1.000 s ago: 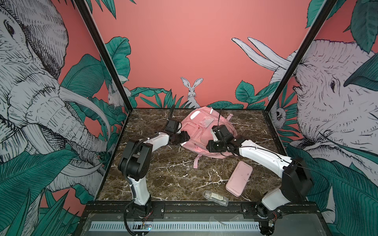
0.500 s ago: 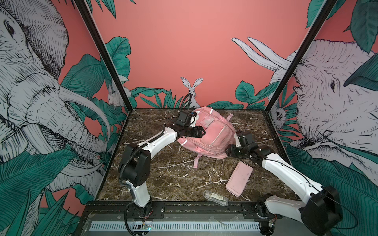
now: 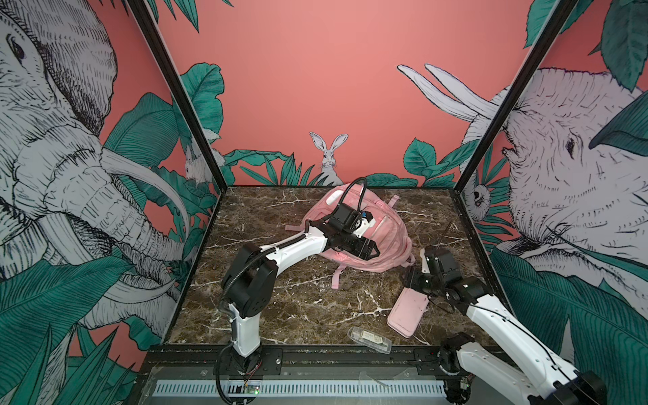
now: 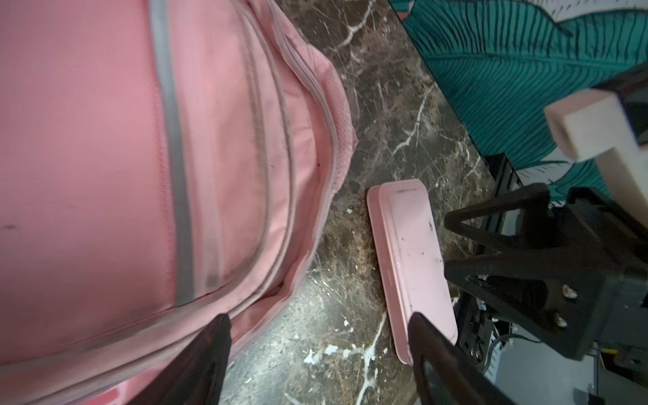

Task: Pack the student bag
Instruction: 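Release the zipper and move the right gripper to the pink case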

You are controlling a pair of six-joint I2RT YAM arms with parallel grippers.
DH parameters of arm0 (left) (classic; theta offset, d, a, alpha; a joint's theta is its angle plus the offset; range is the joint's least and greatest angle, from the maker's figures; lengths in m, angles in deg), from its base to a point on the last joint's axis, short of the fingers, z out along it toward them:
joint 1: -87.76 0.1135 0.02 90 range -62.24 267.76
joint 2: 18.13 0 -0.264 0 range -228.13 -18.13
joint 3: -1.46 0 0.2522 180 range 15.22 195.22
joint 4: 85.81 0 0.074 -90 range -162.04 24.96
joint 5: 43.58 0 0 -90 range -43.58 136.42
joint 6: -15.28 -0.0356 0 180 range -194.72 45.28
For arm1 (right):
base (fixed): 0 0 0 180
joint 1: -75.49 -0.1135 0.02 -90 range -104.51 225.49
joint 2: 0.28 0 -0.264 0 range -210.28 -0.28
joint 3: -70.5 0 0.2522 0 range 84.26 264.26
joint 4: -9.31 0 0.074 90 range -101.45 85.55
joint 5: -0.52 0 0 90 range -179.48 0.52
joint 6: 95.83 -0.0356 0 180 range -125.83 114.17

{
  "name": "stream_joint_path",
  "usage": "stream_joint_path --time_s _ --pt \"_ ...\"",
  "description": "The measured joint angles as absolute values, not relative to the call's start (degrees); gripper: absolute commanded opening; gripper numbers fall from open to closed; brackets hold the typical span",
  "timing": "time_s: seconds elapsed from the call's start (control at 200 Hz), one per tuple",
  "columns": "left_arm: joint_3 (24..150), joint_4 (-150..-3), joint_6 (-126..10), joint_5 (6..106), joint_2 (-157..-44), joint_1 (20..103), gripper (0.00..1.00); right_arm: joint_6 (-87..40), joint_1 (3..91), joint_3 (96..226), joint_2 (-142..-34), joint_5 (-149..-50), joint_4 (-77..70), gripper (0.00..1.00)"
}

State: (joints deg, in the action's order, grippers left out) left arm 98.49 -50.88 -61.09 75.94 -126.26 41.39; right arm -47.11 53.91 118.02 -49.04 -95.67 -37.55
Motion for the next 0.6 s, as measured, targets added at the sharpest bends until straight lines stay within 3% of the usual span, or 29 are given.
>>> stream_joint_path --time_s 0.305,0.6 --pt "98.66 -49.56 -61.25 80.36 -131.01 38.00 0.81 -51.44 53.91 112.08 -37.60 -94.65 -39.89 0.68" --pt "98.66 -48.01 -61.22 81.62 -134.20 37.67 0.81 -54.34 53.91 107.14 -37.87 -97.47 -39.15 0.68"
